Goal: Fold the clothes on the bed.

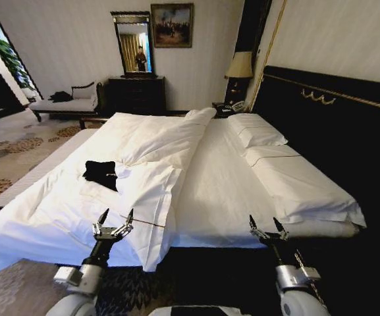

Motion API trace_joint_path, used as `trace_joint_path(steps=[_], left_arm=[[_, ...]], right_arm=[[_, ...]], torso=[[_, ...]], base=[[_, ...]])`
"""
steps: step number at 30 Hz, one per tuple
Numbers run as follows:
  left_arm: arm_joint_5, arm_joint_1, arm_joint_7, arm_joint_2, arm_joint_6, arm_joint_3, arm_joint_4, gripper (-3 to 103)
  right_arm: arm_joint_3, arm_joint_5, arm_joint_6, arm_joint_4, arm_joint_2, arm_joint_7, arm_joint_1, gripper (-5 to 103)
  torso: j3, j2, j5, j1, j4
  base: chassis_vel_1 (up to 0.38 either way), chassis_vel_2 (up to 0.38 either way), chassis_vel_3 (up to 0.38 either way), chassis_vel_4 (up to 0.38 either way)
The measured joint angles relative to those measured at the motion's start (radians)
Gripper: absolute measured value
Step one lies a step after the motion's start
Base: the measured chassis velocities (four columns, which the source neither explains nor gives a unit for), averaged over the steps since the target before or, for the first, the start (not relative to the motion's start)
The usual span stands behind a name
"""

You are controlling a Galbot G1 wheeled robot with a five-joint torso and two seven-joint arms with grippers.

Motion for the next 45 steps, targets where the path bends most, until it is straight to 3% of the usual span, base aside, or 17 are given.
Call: trace_joint_path(steps=[5, 10, 18, 22, 34, 42, 45], left_arm=[[0.0, -0.001, 0.0, -0.022, 0.016, 0.01, -0.007, 100], [0.025, 0.001, 0.0, 0.011, 0.014, 0.037, 0.0, 100], [-0.032, -0.017, -0.01, 0.147, 0.034, 0.052, 0.009, 100], [-0.04, -0.022, -0.011, 0.163, 0.034, 0.052, 0.01, 100], [0.022, -0.02, -0.004, 0.088, 0.014, 0.045, 0.001, 100], [0.015, -0.038, -0.005, 0.063, 0.012, 0.022, 0.024, 100], [0.015, -0.038, -0.006, 0.041, 0.009, 0.011, 0.03, 100]], right_arm=[[-0.025, 0.017, 0.001, -0.001, -0.016, 0.015, 0.006, 100], [-0.056, 0.012, 0.001, -0.003, -0.032, 0.027, 0.02, 100], [-0.065, -0.005, 0.023, -0.028, 0.004, -0.01, -0.011, 100], [-0.043, -0.03, 0.032, -0.041, 0.027, -0.012, -0.009, 100], [-0.025, -0.093, 0.043, -0.007, 0.035, -0.016, 0.055, 100], [-0.026, -0.093, 0.043, -0.016, 0.013, -0.016, 0.084, 100], [-0.04, -0.043, 0.042, -0.037, -0.013, -0.021, 0.116, 100]], torso=[[0.0, 0.0, -0.0001, 0.0, 0.0001], [0.0, 0.0, -0.0002, 0.0, 0.0002], [0.0, 0.0, -0.0003, 0.0, 0.0], [0.0, 0.0, -0.0004, 0.0, 0.0], [0.0, 0.0, -0.0002, 0.0, 0.0002], [0.0, 0.0, -0.0002, 0.0, -0.0001], [0.0, 0.0, -0.0004, 0.0, 0.0]], base=[[0.07, 0.075, -0.068, -0.081], [0.088, 0.103, -0.092, -0.095], [0.126, 0.118, -0.117, -0.118], [0.151, 0.133, -0.147, -0.138], [0.094, 0.147, -0.097, -0.149], [0.04, 0.168, -0.058, -0.171], [0.019, 0.131, -0.034, -0.095]])
